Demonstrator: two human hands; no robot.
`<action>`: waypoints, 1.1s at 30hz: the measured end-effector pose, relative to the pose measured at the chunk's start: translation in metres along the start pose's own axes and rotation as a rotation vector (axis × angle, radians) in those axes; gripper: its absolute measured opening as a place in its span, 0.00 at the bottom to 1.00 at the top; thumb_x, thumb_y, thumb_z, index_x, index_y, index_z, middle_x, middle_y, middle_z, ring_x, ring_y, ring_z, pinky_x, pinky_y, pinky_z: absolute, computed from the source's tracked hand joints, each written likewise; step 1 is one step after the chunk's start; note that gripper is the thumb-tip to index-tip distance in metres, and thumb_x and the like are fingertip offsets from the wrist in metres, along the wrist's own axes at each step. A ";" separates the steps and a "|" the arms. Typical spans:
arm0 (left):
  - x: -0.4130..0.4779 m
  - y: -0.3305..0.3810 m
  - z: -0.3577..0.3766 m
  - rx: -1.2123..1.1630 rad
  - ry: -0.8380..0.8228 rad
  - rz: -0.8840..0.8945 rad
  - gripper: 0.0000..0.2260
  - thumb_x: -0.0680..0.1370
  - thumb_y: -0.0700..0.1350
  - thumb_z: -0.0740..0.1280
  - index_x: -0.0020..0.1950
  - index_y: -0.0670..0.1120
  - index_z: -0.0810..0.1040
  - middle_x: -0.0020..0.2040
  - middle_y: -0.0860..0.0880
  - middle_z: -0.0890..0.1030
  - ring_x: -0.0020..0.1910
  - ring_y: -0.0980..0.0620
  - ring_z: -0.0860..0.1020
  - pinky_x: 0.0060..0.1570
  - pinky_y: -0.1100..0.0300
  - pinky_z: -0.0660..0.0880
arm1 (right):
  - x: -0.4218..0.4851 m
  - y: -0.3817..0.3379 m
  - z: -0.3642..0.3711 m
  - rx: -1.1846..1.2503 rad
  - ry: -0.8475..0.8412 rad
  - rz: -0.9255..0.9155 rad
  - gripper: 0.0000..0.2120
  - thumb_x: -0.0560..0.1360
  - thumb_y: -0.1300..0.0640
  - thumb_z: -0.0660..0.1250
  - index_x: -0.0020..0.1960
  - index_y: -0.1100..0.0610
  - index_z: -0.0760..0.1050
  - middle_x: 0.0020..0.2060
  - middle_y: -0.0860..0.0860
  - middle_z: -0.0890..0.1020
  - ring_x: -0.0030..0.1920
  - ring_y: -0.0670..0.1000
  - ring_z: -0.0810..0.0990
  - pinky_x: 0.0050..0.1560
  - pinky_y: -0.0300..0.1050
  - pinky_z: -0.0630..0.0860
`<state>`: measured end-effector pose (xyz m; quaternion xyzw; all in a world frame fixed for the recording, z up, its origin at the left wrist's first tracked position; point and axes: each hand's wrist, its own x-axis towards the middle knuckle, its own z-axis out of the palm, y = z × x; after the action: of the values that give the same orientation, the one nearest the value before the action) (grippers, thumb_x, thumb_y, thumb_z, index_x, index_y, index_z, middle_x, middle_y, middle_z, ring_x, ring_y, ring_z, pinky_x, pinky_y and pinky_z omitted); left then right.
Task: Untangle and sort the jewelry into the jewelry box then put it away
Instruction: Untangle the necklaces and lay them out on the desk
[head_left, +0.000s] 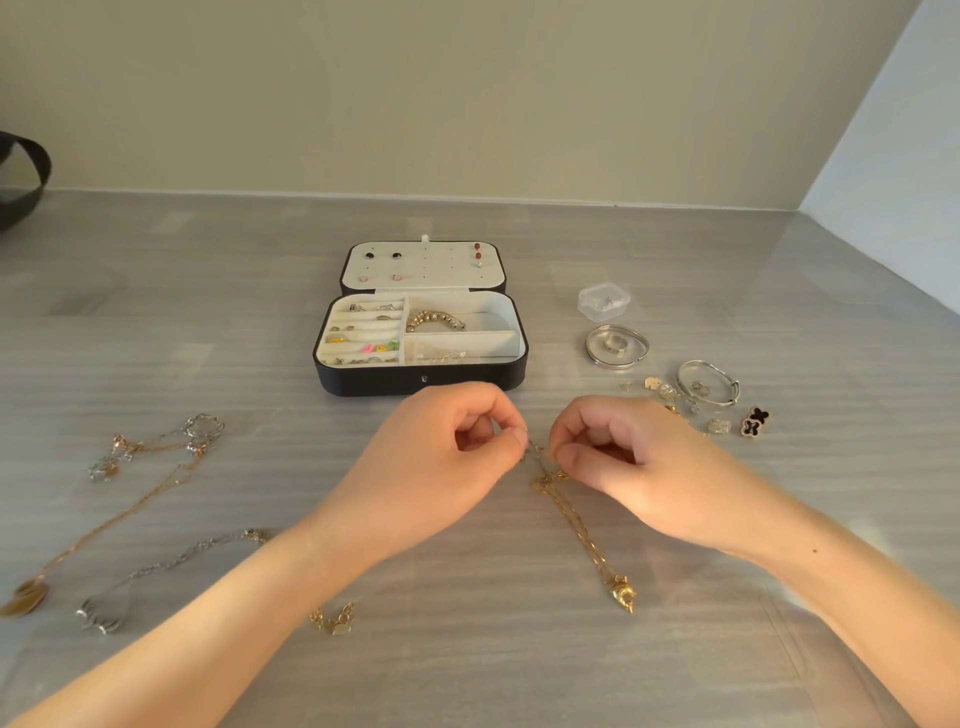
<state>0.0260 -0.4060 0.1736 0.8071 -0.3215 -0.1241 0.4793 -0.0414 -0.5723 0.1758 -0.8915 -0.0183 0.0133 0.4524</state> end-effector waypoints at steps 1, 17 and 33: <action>0.000 0.000 0.000 0.007 0.000 0.020 0.07 0.75 0.43 0.66 0.37 0.48 0.77 0.24 0.55 0.69 0.26 0.59 0.65 0.29 0.69 0.63 | 0.000 0.000 0.000 -0.014 -0.006 -0.002 0.10 0.75 0.61 0.64 0.39 0.49 0.74 0.27 0.40 0.76 0.28 0.40 0.71 0.32 0.30 0.65; 0.002 -0.009 0.001 0.108 0.097 0.106 0.08 0.76 0.47 0.64 0.37 0.54 0.75 0.46 0.58 0.77 0.51 0.61 0.73 0.53 0.70 0.65 | 0.001 0.009 0.000 -0.008 -0.002 -0.064 0.06 0.73 0.48 0.65 0.42 0.43 0.81 0.38 0.49 0.84 0.40 0.54 0.80 0.43 0.46 0.75; 0.001 -0.005 0.001 -0.088 0.025 0.007 0.10 0.77 0.44 0.61 0.36 0.53 0.73 0.31 0.57 0.75 0.31 0.58 0.69 0.37 0.62 0.69 | 0.001 0.008 -0.001 0.081 0.048 -0.052 0.08 0.76 0.56 0.66 0.40 0.48 0.80 0.33 0.52 0.82 0.31 0.49 0.73 0.35 0.36 0.69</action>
<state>0.0286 -0.4060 0.1687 0.7855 -0.3125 -0.1265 0.5189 -0.0406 -0.5773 0.1702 -0.8719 -0.0298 -0.0192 0.4885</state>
